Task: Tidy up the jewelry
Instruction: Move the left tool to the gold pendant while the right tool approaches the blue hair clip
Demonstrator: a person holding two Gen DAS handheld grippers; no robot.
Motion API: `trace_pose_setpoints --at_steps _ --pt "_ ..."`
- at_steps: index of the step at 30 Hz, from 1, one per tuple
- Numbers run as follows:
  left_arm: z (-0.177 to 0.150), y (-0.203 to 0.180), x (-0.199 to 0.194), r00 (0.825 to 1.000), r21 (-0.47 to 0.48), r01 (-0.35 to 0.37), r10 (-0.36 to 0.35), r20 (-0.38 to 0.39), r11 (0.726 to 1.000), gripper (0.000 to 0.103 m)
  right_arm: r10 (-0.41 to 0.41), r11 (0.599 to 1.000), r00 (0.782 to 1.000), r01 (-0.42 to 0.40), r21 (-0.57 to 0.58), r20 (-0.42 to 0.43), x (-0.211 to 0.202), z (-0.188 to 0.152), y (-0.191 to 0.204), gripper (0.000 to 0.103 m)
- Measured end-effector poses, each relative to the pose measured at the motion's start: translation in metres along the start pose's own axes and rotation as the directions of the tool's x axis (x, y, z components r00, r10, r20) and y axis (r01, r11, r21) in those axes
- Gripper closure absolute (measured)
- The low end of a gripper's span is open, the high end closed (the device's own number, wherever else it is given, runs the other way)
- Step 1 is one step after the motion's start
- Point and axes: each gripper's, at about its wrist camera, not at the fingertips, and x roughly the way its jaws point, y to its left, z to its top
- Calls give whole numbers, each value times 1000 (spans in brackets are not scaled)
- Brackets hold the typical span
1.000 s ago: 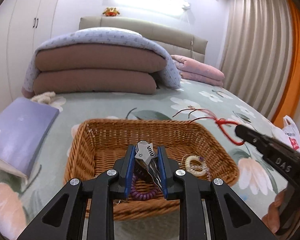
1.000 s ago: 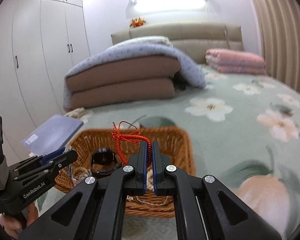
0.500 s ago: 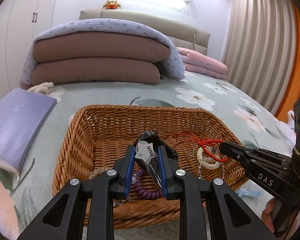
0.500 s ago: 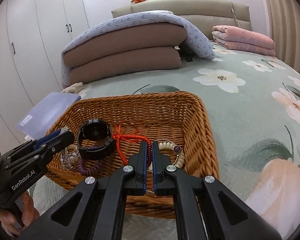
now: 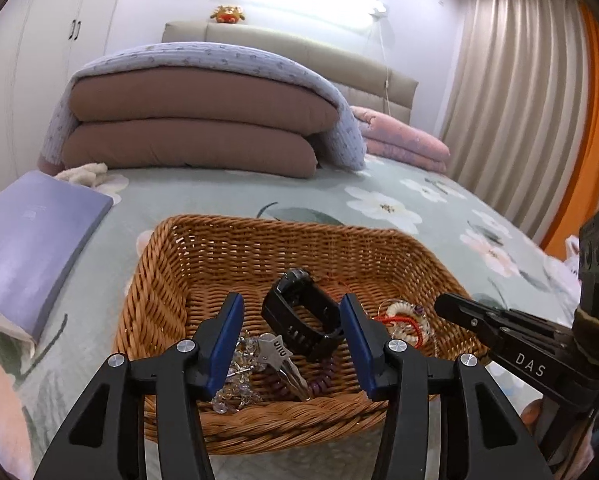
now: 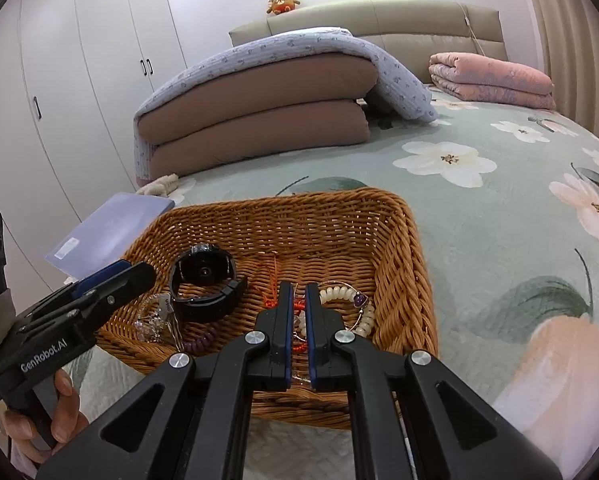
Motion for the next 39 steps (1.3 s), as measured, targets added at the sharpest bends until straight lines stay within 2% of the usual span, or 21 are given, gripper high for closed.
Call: trace_pose_setpoints --at_steps 5,8,10,12,14,17,19,22,25,32,34,36,39 --pt "0 2 -7 999 -14 -26 26 27 1000 51 -1 1000 998 1 -8 63 -18 1 2 96" --pt "-6 1 -20 999 -26 -20 21 42 999 52 -2 1000 992 3 -6 122 -43 -1 -2 94" --pt "-14 -2 -35 998 -36 11 -9 65 999 52 -11 1000 990 11 2 142 -56 -2 -5 87" --pt "-21 -11 -46 997 -39 39 -36 69 998 52 -17 1000 986 15 15 168 -73 -7 -11 74" --pt "-32 -23 -59 995 -19 65 -63 72 998 52 -40 999 983 38 16 177 -88 -17 -17 73" --pt "-58 -42 -73 995 16 93 -93 42 996 52 -49 999 990 50 -2 133 -98 -29 -30 73" --pt "-75 -54 -76 993 29 122 -121 -14 992 52 -51 998 994 53 -21 95 -102 -36 -39 73" --pt "-101 -76 -77 987 61 135 -129 -101 989 52 -44 996 999 45 -81 18 -102 -42 -51 73" --pt "-113 -94 -80 981 88 147 -134 -137 985 51 -75 987 997 72 -146 -17 -100 -53 -57 73" --pt "-133 -113 -79 972 92 154 -135 -191 984 51 -40 993 996 31 -112 -80 -92 -70 -73 72" --pt "-137 -114 -78 970 83 153 -134 -204 985 51 -27 993 996 18 -115 -79 -96 -73 -73 69" --pt "-139 -115 -76 968 75 143 -124 -218 987 51 -30 991 997 20 -129 -77 -98 -76 -72 52" --pt "-140 -114 -77 970 76 123 -104 -220 990 51 -51 985 995 36 -167 -87 -94 -78 -64 46"
